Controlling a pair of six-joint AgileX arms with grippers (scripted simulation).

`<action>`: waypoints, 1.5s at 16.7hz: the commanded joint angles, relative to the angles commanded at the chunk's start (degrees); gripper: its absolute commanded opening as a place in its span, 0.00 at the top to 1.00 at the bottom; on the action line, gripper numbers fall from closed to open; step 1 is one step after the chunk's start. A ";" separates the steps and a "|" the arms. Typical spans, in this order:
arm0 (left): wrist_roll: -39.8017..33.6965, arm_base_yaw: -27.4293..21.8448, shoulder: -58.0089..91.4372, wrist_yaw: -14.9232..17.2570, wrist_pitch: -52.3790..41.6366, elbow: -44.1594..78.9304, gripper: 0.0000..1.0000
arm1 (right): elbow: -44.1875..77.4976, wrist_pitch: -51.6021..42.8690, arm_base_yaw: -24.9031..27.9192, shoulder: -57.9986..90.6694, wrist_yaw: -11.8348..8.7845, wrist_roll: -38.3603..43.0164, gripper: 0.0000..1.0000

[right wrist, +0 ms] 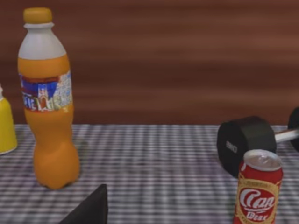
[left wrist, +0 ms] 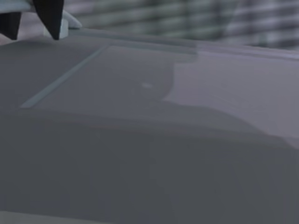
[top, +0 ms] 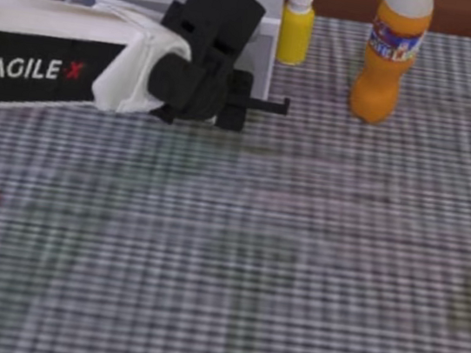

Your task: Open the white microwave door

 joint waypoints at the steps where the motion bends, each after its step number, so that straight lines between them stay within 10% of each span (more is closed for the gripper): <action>1: 0.00 0.00 0.00 0.00 0.00 0.00 1.00 | 0.00 0.00 0.00 0.00 0.00 0.00 0.00; 25: 3.50 0.82 -2.40 2.78 1.84 -3.50 1.00 | 0.00 0.00 0.00 0.00 0.00 0.00 0.00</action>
